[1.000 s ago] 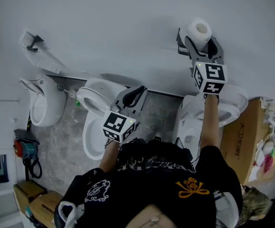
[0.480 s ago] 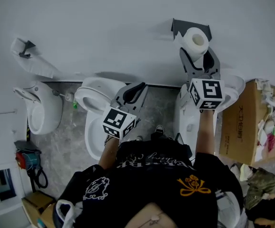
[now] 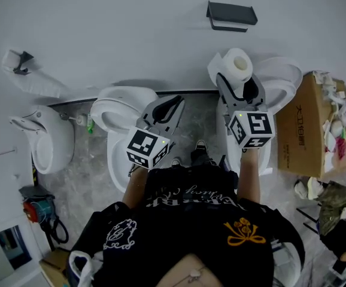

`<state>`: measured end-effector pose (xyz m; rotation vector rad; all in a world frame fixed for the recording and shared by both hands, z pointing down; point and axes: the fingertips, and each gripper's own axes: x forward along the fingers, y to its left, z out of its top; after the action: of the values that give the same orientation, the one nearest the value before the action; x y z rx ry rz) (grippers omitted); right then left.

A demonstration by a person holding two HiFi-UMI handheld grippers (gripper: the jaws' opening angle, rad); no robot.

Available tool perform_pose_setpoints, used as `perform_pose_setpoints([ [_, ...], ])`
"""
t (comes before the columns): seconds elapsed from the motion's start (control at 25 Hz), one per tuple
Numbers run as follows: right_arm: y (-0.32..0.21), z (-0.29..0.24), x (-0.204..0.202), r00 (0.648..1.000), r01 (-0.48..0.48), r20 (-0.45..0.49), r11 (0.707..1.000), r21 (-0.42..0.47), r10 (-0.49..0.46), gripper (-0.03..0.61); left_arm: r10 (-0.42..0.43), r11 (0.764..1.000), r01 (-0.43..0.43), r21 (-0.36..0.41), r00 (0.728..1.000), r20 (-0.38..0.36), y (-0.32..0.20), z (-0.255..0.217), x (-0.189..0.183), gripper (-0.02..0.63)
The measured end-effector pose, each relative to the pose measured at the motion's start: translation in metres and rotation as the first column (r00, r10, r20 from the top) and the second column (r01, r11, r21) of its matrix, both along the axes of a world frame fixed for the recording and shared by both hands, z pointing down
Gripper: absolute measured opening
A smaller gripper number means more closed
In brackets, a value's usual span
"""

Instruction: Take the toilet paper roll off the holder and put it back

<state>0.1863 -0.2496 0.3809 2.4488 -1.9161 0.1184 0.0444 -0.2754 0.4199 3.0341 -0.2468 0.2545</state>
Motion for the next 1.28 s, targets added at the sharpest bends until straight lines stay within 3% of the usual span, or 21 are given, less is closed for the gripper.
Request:
perform_pose_setpoints([
  [0.72, 0.085, 0.06, -0.096, 0.992, -0.08, 0.093, 0.995, -0.06, 0.086, 0.318, 0.144, 0.989, -0.144, 0.015, 0.989, 0.027, 0.065, 0.021, -0.059, 0.039],
  [1.28, 0.09, 0.05, -0.098, 0.992, -0.099, 0.07, 0.993, -0.068, 0.103, 0.318, 0.148, 0.989, -0.148, 0.014, 0.989, -0.003, 0.066, 0.011, -0.066, 0.038],
])
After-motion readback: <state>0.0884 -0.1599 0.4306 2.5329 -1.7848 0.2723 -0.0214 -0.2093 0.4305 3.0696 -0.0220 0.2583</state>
